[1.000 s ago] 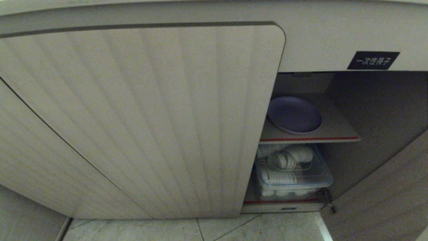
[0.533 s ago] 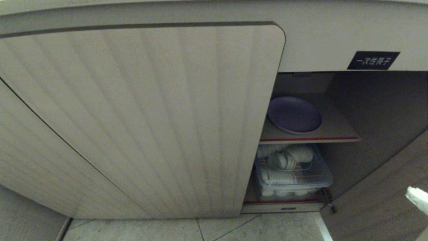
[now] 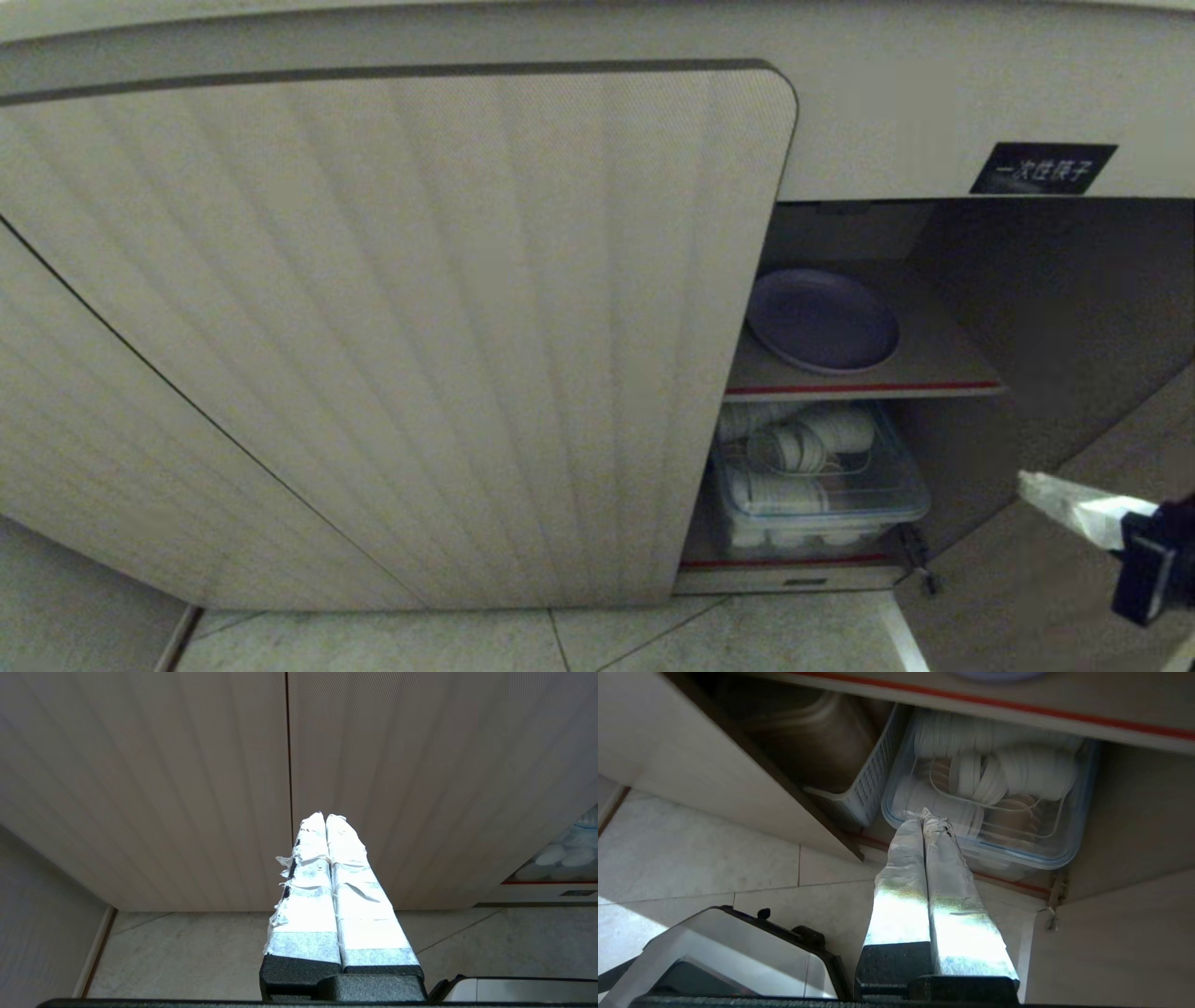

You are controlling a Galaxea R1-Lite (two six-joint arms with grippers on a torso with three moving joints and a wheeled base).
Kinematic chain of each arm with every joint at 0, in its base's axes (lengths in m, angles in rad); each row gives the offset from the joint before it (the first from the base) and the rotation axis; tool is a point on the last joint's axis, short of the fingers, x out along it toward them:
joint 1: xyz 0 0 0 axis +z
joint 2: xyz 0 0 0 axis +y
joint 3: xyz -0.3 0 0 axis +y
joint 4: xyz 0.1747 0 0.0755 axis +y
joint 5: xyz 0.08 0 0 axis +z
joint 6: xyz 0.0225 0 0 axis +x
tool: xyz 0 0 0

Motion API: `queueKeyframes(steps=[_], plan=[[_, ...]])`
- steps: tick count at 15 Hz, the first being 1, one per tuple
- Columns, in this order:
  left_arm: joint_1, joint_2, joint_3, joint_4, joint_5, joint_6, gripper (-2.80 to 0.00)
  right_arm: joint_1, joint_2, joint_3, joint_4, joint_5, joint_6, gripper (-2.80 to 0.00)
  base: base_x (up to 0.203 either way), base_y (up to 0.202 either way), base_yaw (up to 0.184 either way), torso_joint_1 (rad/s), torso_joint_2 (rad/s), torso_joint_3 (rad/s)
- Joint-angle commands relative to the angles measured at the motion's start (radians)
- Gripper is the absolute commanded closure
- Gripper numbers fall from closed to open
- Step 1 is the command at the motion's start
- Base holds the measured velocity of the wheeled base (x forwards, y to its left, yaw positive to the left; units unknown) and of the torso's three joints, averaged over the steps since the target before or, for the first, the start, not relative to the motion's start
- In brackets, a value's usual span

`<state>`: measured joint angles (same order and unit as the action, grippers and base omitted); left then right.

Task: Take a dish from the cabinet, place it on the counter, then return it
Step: Take the plate from the cabinet

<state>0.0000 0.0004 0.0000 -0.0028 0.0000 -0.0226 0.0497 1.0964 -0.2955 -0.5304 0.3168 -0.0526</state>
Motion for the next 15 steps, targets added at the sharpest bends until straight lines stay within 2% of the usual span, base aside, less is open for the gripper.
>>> queueKeyframes(steps=[1,5,9,12,15], plan=[[0.000,0.000,0.000,0.000,0.000,0.000,0.00,0.002,0.165,-0.006,-0.053,0.000,0.002,0.00,0.000,0.000,0.000,0.000,0.00,0.000],[0.000,0.000,0.000,0.000,0.000,0.000,0.00,0.001,0.285,-0.062,-0.096,-0.015,0.039,0.00,0.000,0.000,0.000,0.000,0.00,0.000],[0.000,0.000,0.000,0.000,0.000,0.000,0.00,0.001,0.393,-0.142,-0.106,-0.096,0.097,0.00,0.000,0.000,0.000,0.000,0.00,0.000],[0.000,0.000,0.000,0.000,0.000,0.000,0.00,0.003,0.445,-0.205,-0.107,-0.136,0.107,0.00,0.000,0.000,0.000,0.000,0.00,0.000],[0.000,0.000,0.000,0.000,0.000,0.000,0.00,0.011,0.488,-0.254,-0.106,-0.141,0.110,0.00,0.000,0.000,0.000,0.000,0.00,0.000]])
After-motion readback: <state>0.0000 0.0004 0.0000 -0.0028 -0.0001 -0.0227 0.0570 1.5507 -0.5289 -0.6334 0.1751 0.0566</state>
